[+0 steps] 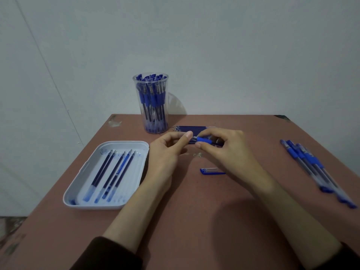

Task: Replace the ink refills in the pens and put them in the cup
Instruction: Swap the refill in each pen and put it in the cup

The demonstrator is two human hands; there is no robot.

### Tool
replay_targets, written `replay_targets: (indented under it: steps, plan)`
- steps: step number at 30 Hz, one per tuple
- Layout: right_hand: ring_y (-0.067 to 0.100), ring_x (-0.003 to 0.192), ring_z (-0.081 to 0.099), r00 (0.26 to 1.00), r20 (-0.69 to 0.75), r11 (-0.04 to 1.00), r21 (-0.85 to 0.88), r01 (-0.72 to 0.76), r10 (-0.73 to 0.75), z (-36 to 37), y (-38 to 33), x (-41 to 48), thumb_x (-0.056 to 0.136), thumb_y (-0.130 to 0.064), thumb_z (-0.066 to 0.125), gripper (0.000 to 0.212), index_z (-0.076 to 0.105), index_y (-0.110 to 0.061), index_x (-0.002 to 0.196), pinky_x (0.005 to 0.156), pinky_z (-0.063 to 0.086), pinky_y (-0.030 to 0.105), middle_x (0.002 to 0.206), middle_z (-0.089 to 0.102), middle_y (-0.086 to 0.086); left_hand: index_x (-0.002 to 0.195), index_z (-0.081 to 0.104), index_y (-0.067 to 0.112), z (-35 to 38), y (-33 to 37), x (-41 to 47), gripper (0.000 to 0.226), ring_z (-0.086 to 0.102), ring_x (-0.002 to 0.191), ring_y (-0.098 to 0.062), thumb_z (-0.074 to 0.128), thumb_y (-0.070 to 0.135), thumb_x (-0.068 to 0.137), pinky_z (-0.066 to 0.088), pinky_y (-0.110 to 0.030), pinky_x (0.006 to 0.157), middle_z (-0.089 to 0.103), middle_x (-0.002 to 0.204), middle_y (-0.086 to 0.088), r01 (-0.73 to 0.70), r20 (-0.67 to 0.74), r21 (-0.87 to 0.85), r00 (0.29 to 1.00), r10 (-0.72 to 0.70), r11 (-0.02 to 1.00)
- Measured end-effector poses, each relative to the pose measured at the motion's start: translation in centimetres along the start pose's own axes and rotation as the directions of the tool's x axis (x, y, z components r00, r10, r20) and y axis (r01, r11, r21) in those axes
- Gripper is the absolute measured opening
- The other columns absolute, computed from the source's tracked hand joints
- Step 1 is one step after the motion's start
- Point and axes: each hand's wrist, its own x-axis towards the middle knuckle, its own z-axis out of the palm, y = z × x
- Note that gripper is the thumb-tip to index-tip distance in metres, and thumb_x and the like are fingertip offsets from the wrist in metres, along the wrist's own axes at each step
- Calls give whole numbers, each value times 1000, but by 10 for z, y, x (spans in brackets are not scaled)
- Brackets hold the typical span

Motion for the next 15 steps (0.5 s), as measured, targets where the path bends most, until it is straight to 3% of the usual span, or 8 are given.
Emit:
replay_targets:
  steps: [3,5,7,11,15]
  plan:
    - [1,65,55,1000,-21,998,-63,1,-2,-5,1,0,78,-36,73,7,69,-35,84,63,40,24,69,61,-22,88,68,4,-1,1,4,25,60,64,-5,66,28,86,52,-17,66,64,74,-4,35,-86,-5,996,-36,999]
    - [3,65,55,998,-63,997,-75,-35,30,-8,3,1,78,-35,73,9,70,-34,86,64,44,28,71,62,-19,84,68,7,-3,0,5,19,59,65,-6,68,26,85,52,-16,65,62,70,-1,42,-92,21,995,-40,999]
    - [6,64,54,992,-107,993,-88,-81,71,-9,5,2,78,-35,74,10,71,-33,88,64,48,32,67,60,-16,78,70,16,-3,-1,4,7,59,64,-6,73,21,81,52,-17,66,63,67,4,3,-35,155,999,2,988]
    - [7,64,55,984,-131,986,-97,-136,123,-10,6,3,80,-34,72,8,71,-32,88,62,46,31,65,58,-15,84,72,22,-3,-5,-2,13,58,63,4,79,18,74,43,-5,66,65,71,12,-227,131,608,974,186,760]
    - [11,66,55,981,-128,981,-112,-159,144,-10,5,2,81,-35,71,8,71,-32,89,63,47,33,66,60,-9,104,71,19,-3,-3,-5,29,59,69,-1,76,12,77,41,0,66,68,80,6,-265,226,710,963,146,653]
